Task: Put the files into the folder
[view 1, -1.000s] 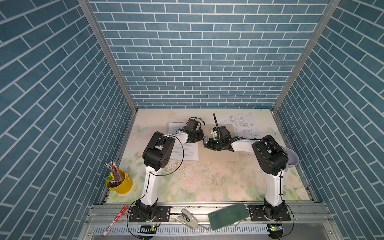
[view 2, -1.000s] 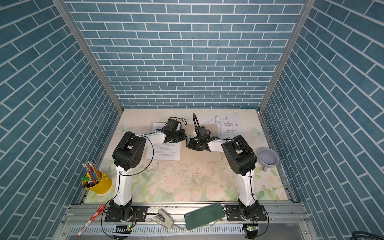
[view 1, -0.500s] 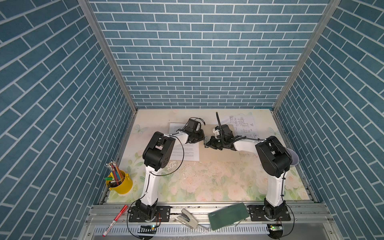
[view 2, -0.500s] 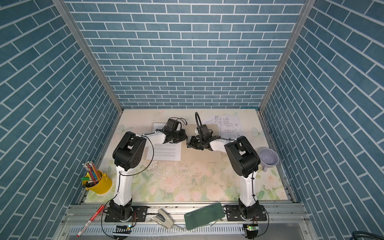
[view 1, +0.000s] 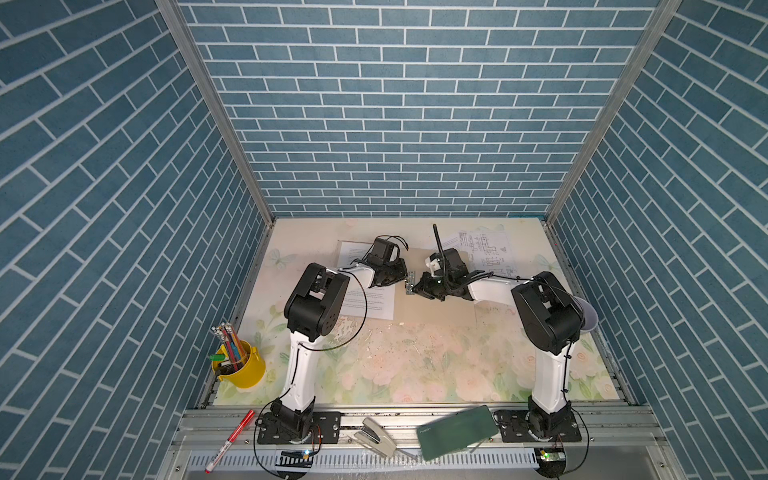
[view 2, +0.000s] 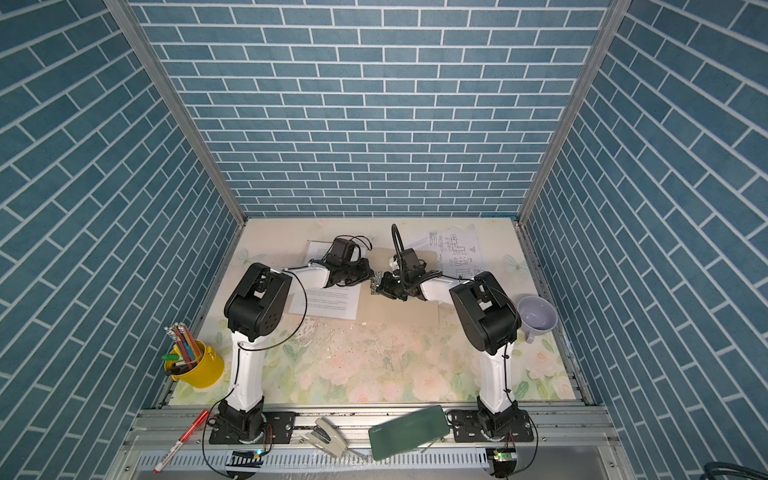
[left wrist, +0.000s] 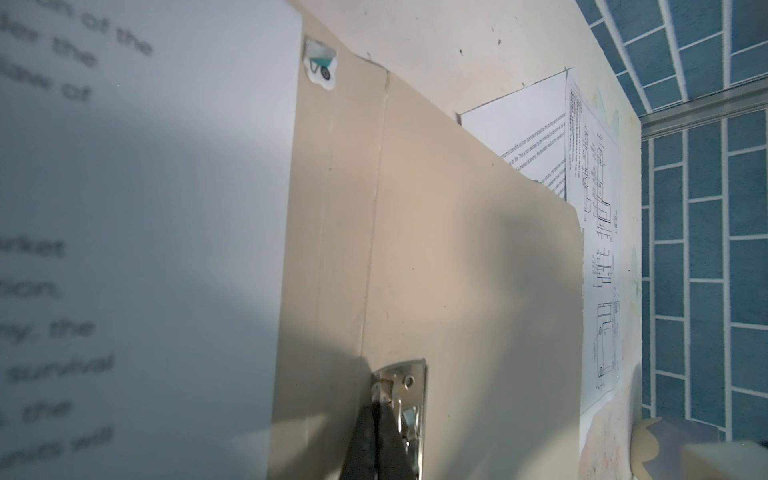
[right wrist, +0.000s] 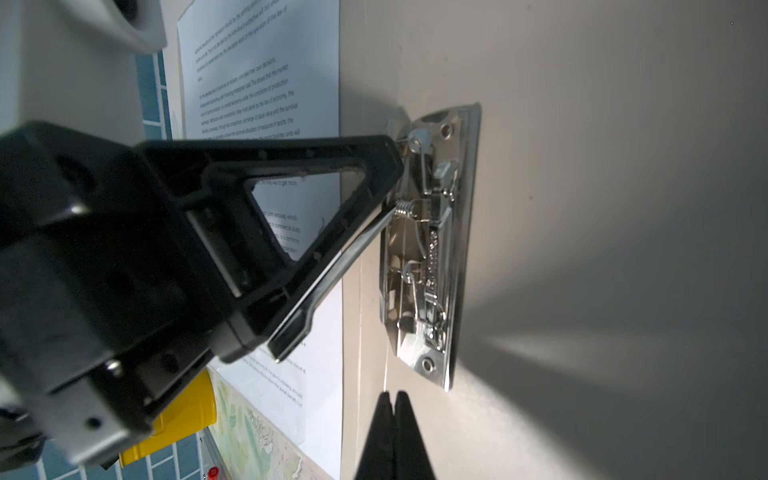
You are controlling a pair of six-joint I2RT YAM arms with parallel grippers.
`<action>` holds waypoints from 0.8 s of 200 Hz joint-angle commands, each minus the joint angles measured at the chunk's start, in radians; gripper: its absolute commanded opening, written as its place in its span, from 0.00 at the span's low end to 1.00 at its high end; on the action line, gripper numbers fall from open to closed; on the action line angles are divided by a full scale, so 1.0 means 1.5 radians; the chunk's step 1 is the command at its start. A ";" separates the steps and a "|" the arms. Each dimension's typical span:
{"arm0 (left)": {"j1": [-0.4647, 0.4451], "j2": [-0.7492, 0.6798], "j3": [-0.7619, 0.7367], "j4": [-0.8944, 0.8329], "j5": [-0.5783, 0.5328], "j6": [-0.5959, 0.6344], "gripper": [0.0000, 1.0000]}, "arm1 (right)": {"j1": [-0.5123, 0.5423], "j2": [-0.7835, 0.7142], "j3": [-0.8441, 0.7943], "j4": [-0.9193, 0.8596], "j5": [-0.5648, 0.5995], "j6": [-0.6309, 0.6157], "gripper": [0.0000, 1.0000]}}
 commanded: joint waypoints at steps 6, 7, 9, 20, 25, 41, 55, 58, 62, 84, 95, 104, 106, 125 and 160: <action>0.013 0.004 -0.038 -0.047 -0.027 -0.006 0.07 | -0.013 -0.027 -0.001 -0.022 0.026 0.001 0.00; 0.014 0.004 -0.038 -0.047 -0.026 -0.007 0.07 | -0.013 -0.028 -0.001 -0.021 0.027 0.001 0.00; 0.014 0.003 -0.039 -0.046 -0.027 -0.007 0.07 | -0.014 -0.029 -0.005 -0.021 0.028 0.001 0.00; 0.014 -0.001 -0.044 -0.046 -0.027 -0.008 0.08 | -0.020 -0.038 -0.018 -0.014 0.033 -0.002 0.00; 0.015 -0.004 -0.047 -0.044 -0.028 -0.010 0.08 | -0.022 -0.042 -0.024 -0.013 0.035 -0.002 0.00; 0.018 -0.012 -0.061 -0.032 -0.023 -0.016 0.09 | -0.028 -0.052 -0.038 -0.014 0.045 -0.011 0.00; 0.020 -0.020 -0.069 -0.025 -0.019 -0.022 0.12 | -0.031 -0.060 -0.045 -0.026 0.056 -0.023 0.00; 0.021 -0.022 -0.070 -0.024 -0.018 -0.022 0.12 | -0.031 -0.061 -0.046 -0.028 0.058 -0.025 0.00; 0.021 -0.025 -0.072 -0.023 -0.018 -0.023 0.14 | -0.032 -0.062 -0.047 -0.031 0.061 -0.027 0.00; 0.021 -0.035 -0.073 -0.024 -0.017 -0.023 0.20 | -0.037 -0.064 -0.059 -0.038 0.070 -0.038 0.00; 0.022 -0.040 -0.072 -0.025 -0.017 -0.024 0.22 | -0.039 -0.062 -0.064 -0.037 0.070 -0.038 0.00; 0.022 -0.044 -0.072 -0.026 -0.016 -0.025 0.25 | -0.040 -0.059 -0.067 -0.035 0.068 -0.038 0.00; 0.022 -0.046 -0.072 -0.026 -0.016 -0.025 0.26 | -0.040 -0.059 -0.067 -0.036 0.067 -0.038 0.00; 0.025 -0.059 -0.081 -0.019 -0.015 -0.032 0.36 | -0.042 -0.058 -0.072 -0.033 0.065 -0.037 0.00; 0.027 -0.091 -0.097 0.000 -0.012 -0.043 0.54 | -0.048 -0.071 -0.081 -0.026 0.073 -0.037 0.03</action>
